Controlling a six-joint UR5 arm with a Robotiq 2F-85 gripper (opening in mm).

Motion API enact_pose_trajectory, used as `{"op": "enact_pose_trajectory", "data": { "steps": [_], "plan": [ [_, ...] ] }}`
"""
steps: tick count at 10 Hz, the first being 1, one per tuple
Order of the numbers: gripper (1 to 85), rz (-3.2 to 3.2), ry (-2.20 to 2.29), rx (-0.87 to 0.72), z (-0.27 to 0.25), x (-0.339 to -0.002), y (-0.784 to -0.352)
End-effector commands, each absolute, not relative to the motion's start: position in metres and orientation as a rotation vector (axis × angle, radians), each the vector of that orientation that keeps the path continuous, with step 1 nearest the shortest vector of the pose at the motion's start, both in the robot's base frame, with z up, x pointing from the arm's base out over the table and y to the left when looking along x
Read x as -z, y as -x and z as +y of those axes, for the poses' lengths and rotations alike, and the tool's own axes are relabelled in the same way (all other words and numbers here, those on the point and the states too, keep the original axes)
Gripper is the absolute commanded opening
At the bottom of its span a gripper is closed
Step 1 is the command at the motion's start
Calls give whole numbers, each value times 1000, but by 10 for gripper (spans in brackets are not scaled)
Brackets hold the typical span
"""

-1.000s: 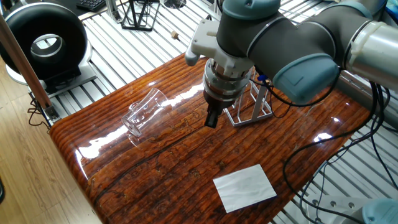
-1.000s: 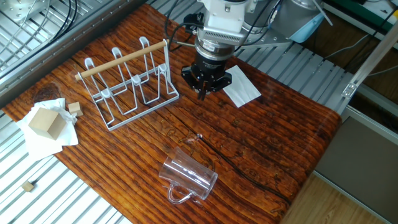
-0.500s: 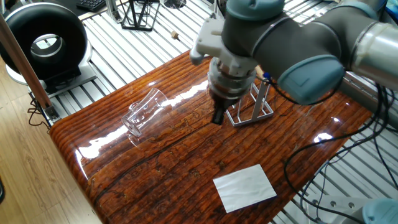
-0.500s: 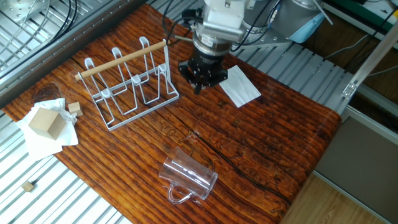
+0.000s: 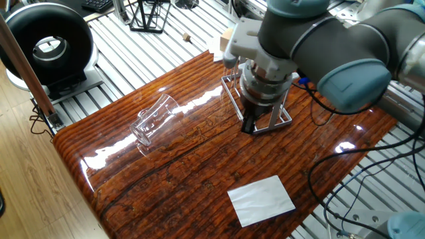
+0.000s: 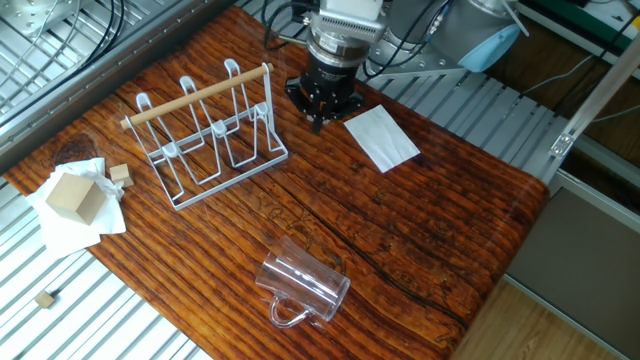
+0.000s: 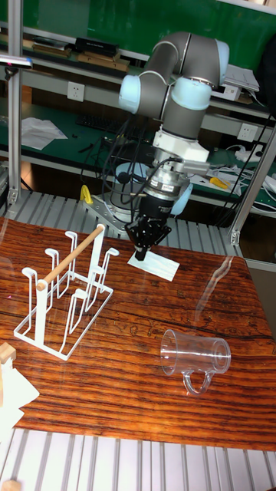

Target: Put the cup on the cup rack

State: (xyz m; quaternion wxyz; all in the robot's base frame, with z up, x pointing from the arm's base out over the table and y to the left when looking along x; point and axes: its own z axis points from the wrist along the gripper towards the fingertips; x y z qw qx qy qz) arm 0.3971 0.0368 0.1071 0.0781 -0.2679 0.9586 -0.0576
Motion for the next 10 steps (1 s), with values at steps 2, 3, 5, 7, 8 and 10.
{"op": "enact_pose_trajectory", "data": {
  "steps": [2, 3, 5, 7, 8, 10],
  "plan": [
    [103, 2866, 781, 153, 36, -108, -395],
    [97, 2867, 768, 138, 39, -108, -395],
    [87, 2875, 693, 132, 39, -109, -397],
    [83, 2877, 617, 88, 46, -109, -400],
    [77, 2881, 581, 78, 48, -109, -400],
    [10, 2901, 387, -65, 69, -110, -400]
  ]
}}
